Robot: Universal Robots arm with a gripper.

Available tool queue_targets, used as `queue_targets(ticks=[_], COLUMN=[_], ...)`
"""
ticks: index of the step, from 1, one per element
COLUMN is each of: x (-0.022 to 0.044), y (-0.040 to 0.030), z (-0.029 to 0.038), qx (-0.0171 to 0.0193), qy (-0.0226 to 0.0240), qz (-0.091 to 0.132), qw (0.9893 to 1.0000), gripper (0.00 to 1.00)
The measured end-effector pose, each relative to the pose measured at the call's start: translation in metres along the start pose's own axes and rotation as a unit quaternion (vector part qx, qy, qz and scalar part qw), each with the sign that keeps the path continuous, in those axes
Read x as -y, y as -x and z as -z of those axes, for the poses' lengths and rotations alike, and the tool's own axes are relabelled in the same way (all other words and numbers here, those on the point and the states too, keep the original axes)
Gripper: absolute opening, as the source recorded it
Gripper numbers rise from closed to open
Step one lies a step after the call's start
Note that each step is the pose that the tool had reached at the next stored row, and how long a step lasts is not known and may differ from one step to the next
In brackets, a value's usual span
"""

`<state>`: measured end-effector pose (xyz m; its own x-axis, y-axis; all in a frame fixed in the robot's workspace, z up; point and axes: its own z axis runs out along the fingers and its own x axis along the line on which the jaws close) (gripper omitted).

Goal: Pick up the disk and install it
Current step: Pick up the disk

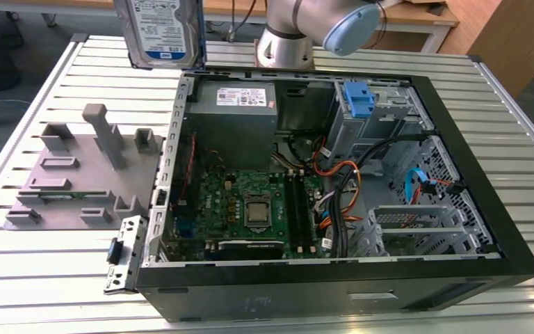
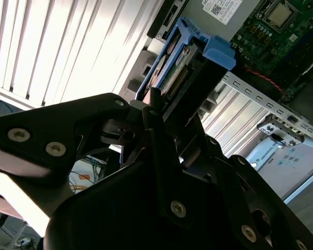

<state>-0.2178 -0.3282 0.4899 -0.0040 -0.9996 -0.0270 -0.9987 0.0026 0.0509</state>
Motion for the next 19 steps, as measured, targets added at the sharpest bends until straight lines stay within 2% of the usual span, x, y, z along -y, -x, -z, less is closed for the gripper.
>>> queue_targets(ticks=[19], x=[0.0577], y=[0.0002], z=[0.0030], qx=[0.0000], qy=[0.0001], qz=[0.000], qw=[1.0000], gripper=[0.35])
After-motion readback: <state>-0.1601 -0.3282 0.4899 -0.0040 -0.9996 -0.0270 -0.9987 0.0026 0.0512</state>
